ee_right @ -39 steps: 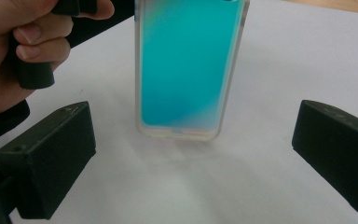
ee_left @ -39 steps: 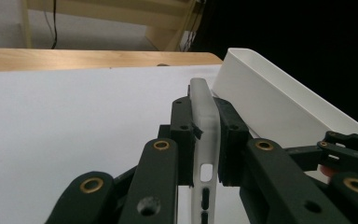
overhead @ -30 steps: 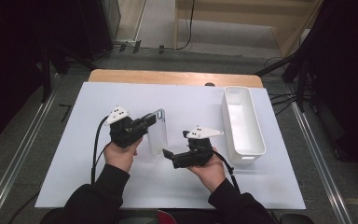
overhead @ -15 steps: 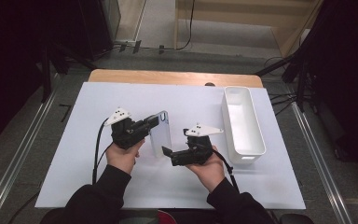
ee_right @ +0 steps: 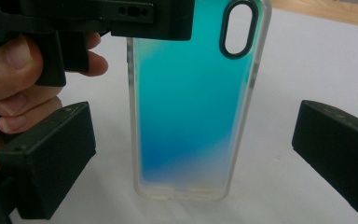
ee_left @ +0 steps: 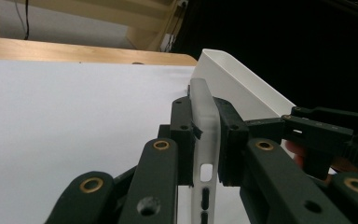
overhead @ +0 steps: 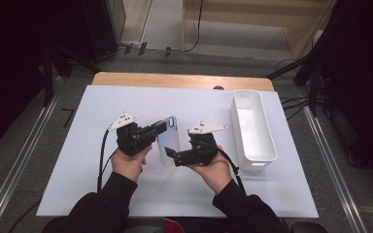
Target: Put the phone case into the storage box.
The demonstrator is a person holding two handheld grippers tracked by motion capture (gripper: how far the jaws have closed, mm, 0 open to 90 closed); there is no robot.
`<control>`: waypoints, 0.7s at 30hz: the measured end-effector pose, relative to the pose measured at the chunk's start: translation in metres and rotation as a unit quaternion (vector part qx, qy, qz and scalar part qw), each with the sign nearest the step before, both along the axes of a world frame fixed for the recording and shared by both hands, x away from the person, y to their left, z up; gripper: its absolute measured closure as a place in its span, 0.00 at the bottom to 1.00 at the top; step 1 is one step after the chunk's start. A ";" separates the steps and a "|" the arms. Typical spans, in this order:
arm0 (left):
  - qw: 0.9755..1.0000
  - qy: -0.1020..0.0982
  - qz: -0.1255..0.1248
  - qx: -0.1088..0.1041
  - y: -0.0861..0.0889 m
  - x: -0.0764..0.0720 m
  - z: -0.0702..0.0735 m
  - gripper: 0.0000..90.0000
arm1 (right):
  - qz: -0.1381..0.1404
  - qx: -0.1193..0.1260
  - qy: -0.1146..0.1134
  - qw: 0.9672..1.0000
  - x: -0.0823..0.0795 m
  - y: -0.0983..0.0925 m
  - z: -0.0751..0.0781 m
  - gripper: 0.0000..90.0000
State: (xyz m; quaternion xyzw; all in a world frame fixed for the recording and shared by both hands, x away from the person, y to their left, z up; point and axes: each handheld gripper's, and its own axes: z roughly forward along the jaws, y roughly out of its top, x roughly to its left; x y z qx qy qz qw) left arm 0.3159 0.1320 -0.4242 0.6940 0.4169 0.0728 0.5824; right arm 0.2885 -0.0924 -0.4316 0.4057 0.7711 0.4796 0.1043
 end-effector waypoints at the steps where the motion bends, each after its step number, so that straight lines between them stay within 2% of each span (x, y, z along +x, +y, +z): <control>1: 1.000 0.000 -0.001 0.000 0.000 0.000 0.000 0.88 | 0.000 -0.001 0.000 1.000 0.001 0.001 0.000 0.00; 11: 1.000 0.002 -0.007 -0.006 -0.003 -0.003 0.001 0.88 | 0.006 -0.010 0.005 1.000 0.006 0.010 0.005 0.00; 21: 1.000 0.006 -0.010 -0.010 -0.004 -0.004 0.001 0.88 | -0.004 -0.009 0.012 1.000 0.013 0.018 0.002 0.00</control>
